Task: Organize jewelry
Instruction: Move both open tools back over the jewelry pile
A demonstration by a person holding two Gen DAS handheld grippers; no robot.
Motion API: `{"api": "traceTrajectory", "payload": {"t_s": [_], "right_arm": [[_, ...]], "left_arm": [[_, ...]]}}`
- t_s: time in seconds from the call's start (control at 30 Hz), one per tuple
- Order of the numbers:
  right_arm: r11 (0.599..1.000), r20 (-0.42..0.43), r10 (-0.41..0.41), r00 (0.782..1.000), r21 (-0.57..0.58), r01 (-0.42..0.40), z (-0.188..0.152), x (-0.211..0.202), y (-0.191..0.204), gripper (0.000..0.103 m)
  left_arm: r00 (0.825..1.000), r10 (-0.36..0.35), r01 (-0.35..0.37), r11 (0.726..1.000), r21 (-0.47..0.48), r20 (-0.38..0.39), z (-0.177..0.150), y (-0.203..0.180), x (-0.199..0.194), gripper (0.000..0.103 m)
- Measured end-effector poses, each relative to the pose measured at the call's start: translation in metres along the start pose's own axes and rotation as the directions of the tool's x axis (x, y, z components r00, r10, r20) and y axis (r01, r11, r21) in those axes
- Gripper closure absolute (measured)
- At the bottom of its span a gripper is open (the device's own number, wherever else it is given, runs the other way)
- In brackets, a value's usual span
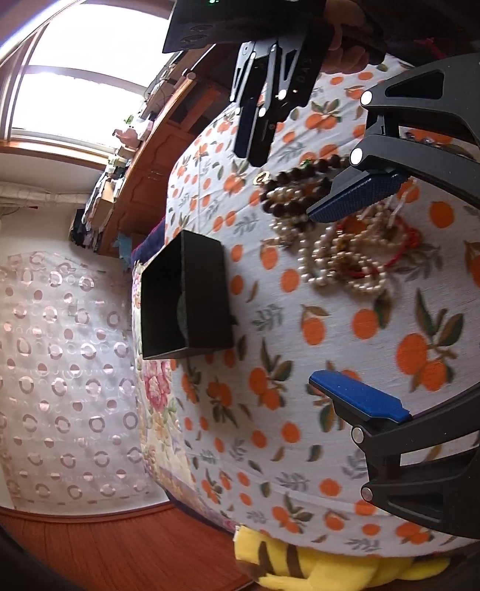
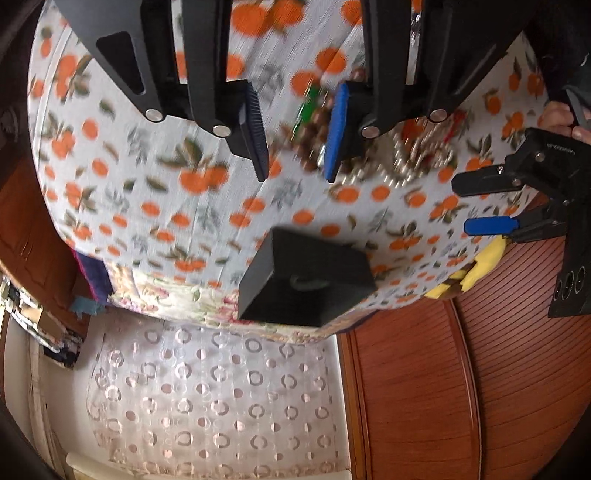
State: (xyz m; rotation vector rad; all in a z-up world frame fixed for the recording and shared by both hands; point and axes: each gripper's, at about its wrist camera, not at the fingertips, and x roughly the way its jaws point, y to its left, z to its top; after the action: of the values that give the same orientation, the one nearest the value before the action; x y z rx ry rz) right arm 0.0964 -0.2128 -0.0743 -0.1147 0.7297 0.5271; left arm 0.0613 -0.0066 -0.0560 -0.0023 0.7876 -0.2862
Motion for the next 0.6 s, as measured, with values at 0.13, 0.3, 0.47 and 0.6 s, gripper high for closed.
{"api": "traceTrajectory", "payload": {"t_s": [0.13,0.3,0.47,0.6], "right_arm": [[1.000,-0.019,0.003,1.000,-0.003,-0.003,-0.015,-0.009,0.008,0.072],[1.000,-0.021,-0.027,0.999,-0.013,0.026,-0.032,-0.028,0.009,0.072],[0.999,-0.022,-0.049,0.999,0.022,0.050,-0.043,-0.035,-0.001,0.072],[0.998,-0.015,-0.048,0.999,0.046,0.049,-0.044,-0.036,-0.006,0.072]], "left_arm": [[1.000,-0.014,0.014,1.000,-0.010,-0.014,-0.014,-0.006,-0.004,0.024],[0.997,-0.056,0.057,0.998,0.009,-0.043,-0.031,-0.024,-0.008,0.024],[0.991,-0.104,0.104,0.995,-0.003,-0.083,-0.043,-0.037,-0.009,0.039],[0.982,-0.146,0.142,0.989,-0.038,-0.117,-0.049,-0.043,-0.006,0.051]]}}
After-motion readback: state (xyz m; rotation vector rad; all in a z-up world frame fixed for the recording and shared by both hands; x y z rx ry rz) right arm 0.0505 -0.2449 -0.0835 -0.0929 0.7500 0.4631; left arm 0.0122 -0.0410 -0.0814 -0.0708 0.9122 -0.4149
